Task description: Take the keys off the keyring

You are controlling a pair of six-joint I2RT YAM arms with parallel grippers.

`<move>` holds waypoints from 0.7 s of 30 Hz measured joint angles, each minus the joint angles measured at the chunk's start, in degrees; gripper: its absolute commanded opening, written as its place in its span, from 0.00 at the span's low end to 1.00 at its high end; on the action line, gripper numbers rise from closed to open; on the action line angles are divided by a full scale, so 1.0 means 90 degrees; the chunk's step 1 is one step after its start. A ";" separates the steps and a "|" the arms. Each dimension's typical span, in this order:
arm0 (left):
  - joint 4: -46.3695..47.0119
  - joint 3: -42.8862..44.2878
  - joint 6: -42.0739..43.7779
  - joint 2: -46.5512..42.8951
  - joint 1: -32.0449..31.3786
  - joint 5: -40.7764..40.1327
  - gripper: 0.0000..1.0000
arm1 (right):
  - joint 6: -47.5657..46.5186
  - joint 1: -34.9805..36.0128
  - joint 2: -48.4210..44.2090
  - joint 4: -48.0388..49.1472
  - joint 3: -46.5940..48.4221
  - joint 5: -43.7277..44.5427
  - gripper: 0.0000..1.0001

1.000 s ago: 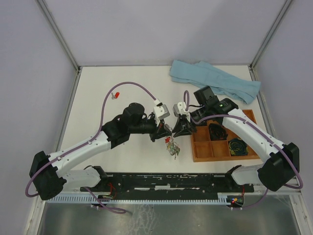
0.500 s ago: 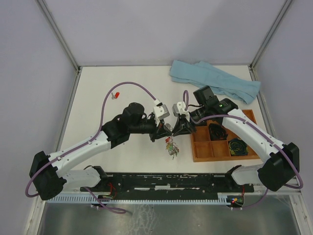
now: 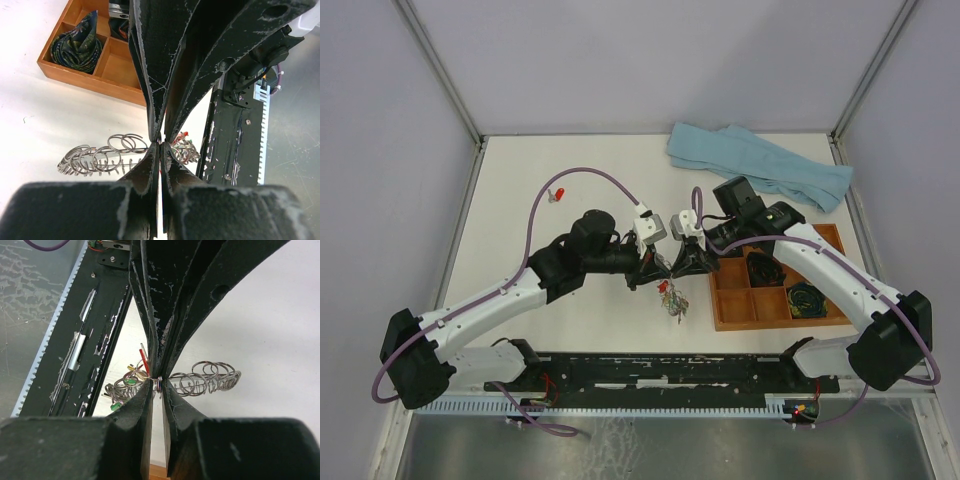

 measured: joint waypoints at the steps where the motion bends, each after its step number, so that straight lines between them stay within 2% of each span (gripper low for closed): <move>1: -0.0002 0.0000 0.0000 0.0000 0.0000 0.0000 0.03 | -0.0002 0.0007 0.0000 0.0000 0.0000 0.0012 0.20; 6: 0.0002 0.0000 0.0000 -0.0012 0.0000 0.0005 0.03 | -0.0002 0.0039 0.0007 0.0007 0.0000 0.0058 0.19; 8: 0.0002 0.0000 0.0000 -0.0017 0.0000 0.0010 0.03 | 0.0000 0.0051 0.0007 0.0017 -0.0002 0.0075 0.15; 11: 0.0005 0.0000 0.0000 -0.0027 0.0000 0.0029 0.03 | 0.0010 0.0053 0.0007 0.0053 -0.0002 0.0095 0.02; 16: 0.0005 0.0000 0.0000 -0.0029 0.0000 0.0097 0.04 | 0.0056 0.0058 0.0007 0.0066 -0.0002 0.0090 0.01; 21: 0.0219 -0.0134 -0.0041 -0.0204 0.0005 0.0015 0.40 | 0.0209 0.0056 0.0010 0.0092 -0.0002 -0.0058 0.01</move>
